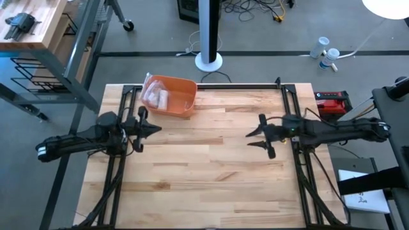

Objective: Roll bandage
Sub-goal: Return to Home Position

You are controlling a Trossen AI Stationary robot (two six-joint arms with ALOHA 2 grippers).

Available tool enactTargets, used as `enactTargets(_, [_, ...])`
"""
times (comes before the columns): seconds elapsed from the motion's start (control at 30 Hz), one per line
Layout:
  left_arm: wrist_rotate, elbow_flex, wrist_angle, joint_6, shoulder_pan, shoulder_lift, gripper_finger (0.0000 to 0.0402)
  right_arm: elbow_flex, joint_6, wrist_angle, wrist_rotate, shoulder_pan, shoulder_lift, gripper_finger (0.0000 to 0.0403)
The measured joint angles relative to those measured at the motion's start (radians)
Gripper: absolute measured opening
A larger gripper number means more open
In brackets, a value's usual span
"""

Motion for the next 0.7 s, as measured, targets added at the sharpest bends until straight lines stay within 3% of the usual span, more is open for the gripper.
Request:
enactTargets(0.13, [-0.052,0.0,-0.024,0.027,-0.018,-0.002,0.0,-0.083,0.014,0.182,-0.002,0.012,-0.128,0.0164])
enactTargets(0.4, [-0.069,0.0,-0.033,0.028,-0.02,0.022,0.0,-0.17,0.1,0.169,0.114,0.011,-0.354,0.0154])
enactTargets(0.7, [-0.069,0.0,-0.008,-0.02,-0.019,0.073,0.0,-0.132,0.131,0.176,0.11,0.012,-0.384,0.0145])
